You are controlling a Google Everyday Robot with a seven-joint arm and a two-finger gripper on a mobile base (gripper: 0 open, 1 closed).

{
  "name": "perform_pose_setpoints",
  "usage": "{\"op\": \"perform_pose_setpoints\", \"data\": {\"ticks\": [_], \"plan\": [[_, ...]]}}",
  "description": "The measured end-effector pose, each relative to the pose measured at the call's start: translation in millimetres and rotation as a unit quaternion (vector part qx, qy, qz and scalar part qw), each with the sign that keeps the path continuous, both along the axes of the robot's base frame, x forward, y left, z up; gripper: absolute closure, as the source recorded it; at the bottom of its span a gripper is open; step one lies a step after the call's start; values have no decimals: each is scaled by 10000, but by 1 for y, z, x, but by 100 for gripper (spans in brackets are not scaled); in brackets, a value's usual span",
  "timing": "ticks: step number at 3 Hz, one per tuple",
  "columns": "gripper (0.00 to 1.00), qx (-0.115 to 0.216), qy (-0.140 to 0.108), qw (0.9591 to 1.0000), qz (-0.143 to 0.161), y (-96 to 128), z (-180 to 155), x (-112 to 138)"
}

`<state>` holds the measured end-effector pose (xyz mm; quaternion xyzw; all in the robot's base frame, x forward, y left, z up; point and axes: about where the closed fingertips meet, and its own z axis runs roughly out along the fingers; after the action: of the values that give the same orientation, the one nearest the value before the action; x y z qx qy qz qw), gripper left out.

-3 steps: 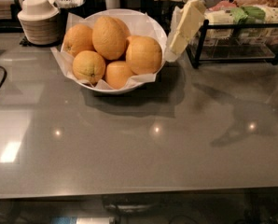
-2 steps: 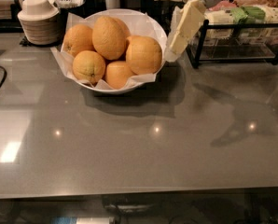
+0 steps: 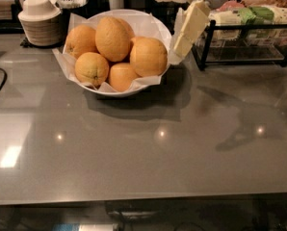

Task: Pick orange from white bowl

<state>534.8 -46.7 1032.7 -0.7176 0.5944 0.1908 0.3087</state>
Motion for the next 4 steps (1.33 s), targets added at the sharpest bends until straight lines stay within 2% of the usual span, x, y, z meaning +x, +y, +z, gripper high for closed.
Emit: {"op": "perform_pose_setpoints", "data": {"ticks": [1, 2, 3, 4], "plan": [[0, -790, 92, 9961, -382, -18, -37, -6], [0, -1546, -238, 9813, -1122, -21, -48, -15], [0, -2306, -317, 9558, -1799, -37, -90, -13], [0, -2751, -110, 9402, -2007, -61, -142, 11]]}}
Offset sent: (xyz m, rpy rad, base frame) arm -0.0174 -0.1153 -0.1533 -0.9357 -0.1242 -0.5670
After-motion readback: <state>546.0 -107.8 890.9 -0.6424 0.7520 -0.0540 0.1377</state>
